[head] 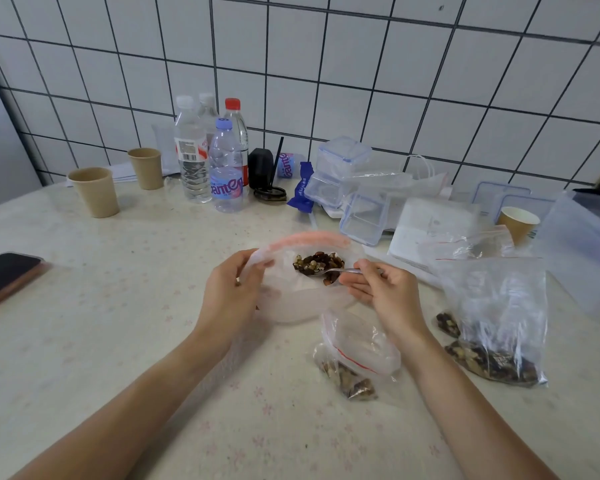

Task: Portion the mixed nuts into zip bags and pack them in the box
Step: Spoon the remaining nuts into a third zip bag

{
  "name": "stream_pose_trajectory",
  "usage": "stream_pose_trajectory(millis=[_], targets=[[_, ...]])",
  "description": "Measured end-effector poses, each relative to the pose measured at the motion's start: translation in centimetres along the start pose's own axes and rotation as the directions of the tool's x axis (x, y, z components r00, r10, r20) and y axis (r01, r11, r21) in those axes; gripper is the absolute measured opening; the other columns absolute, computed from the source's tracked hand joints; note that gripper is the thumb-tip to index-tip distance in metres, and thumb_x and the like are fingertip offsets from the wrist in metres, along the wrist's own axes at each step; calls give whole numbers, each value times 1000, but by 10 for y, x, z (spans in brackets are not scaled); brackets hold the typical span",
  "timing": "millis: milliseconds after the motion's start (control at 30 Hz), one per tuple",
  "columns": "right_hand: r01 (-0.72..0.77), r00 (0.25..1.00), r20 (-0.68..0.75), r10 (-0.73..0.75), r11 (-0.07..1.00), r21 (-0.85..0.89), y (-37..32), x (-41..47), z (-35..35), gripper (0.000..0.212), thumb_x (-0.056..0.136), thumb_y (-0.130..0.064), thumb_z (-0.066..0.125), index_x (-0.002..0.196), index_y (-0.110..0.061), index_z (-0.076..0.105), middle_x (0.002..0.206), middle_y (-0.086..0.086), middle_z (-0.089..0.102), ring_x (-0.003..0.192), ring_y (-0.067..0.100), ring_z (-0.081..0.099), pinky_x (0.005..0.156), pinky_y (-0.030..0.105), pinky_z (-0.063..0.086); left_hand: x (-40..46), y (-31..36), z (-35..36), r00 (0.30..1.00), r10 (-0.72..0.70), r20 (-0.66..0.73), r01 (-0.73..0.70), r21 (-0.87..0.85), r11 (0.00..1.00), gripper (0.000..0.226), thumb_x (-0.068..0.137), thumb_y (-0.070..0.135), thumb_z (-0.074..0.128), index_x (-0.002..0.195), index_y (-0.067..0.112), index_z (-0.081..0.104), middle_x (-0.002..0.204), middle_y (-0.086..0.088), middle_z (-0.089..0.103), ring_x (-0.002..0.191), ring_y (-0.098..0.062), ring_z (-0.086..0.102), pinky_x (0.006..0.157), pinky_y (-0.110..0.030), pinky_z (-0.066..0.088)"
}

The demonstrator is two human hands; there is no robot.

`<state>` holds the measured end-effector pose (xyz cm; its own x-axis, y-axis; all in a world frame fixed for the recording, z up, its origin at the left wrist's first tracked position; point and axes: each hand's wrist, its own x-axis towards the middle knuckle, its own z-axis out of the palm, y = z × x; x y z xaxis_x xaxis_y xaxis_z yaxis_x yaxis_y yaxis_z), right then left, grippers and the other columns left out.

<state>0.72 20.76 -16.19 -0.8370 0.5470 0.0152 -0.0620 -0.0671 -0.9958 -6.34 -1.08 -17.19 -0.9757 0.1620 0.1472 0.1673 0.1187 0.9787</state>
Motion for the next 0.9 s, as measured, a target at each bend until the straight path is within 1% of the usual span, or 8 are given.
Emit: stream_pose_trajectory(millis=[200,267,333,467,567,667,767,900], targets=[[-45,999,0,45,997,61,-5,-2,-1,23,106,-19,58,106,2,69,90,17,80,88,27,79,72,25,63,5,-1,-2,978,-201,52,207,-251,946,19,101,23,62,116,28,72,103,3,79,95,-22,76,72,-36,62],[-62,998,3,61,995,75,-8,-4,-3,25,106,-20,57,109,3,67,91,18,79,89,28,79,71,26,64,6,1,-3,977,-207,55,214,-233,949,23,97,29,68,121,29,69,104,5,78,95,-19,75,69,-32,60],[-69,998,1,69,994,81,-10,-8,-6,27,106,-22,57,110,3,66,91,18,79,89,28,79,71,28,64,6,4,-4,981,-191,35,194,-166,967,38,93,37,72,130,32,63,116,8,74,101,-15,72,78,-32,60],[-32,999,-2,32,995,90,-22,-20,-15,29,107,-23,55,107,3,66,91,21,79,89,32,79,68,28,63,3,8,-8,999,53,-11,-49,207,977,61,92,46,72,146,30,47,142,13,52,128,-7,49,110,-37,45],[-3,1000,-15,4,995,96,-37,-35,-28,32,108,-24,53,105,5,66,89,22,78,87,33,79,67,29,64,-9,19,-5,923,385,8,-368,317,874,46,96,39,69,138,28,53,143,15,51,129,-2,46,109,-28,39],[14,999,-46,-9,996,91,-52,-54,-48,35,108,-28,52,106,5,65,92,24,77,88,36,78,70,33,65,-20,26,2,824,559,91,-553,343,759,32,98,38,66,128,29,61,137,16,55,130,-2,49,106,-25,40],[14,997,-83,-8,997,72,-62,-76,-69,37,108,-29,51,106,5,65,93,27,76,90,40,78,75,38,66,-30,27,10,787,569,237,-616,276,738,23,103,43,58,122,36,68,130,22,58,124,0,55,96,-19,46],[-18,993,-115,23,999,48,-65,-102,-87,37,108,-29,51,106,5,64,91,29,75,87,42,77,73,38,66,-40,20,20,797,406,447,-527,188,829,43,103,64,40,109,42,76,124,25,63,117,3,59,78,-13,47]])
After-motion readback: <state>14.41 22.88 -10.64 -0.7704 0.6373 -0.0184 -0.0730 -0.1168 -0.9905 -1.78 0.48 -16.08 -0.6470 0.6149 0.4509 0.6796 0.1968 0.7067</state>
